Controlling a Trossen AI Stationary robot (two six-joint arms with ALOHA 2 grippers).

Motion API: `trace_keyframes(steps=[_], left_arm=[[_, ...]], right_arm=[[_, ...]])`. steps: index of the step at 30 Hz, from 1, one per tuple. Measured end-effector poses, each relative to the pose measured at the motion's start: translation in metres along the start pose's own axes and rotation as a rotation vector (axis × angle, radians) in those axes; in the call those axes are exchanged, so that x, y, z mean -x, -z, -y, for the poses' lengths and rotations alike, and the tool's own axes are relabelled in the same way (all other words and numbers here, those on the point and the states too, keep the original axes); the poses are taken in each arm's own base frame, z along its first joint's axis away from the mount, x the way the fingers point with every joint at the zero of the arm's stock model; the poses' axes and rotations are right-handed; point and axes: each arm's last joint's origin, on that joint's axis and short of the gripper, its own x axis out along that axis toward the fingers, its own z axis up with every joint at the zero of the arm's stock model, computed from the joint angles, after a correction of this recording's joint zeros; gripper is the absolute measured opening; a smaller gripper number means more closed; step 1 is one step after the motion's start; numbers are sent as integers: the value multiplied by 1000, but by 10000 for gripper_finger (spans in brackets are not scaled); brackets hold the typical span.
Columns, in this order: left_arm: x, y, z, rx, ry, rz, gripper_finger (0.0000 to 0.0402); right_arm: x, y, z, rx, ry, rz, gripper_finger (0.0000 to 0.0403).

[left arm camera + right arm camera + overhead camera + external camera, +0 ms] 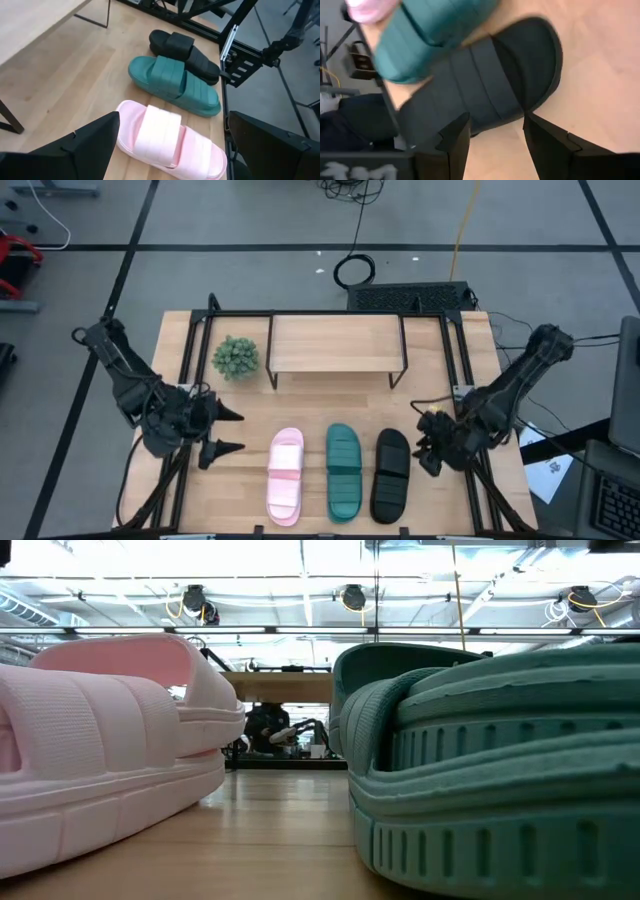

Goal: Pick and place slides into the shelf
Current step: Put the black slippers on the shelf

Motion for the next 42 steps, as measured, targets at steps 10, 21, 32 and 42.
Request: trace_keyframes(steps=[10,21,32,42], left_arm=[[3,4,3,-22,-12,33,376],[3,4,2,-29,-35,39,376],[3,4,1,-36,-53,59,376],[2,3,0,-36,-63,70,376]], right_arm=[[-43,22,49,-59,-39,137,173],[-44,26,87,-181,-145,191,178],[-72,36,117,-296,-396,271,207],[-70,29,113,-293,-435,360,208]])
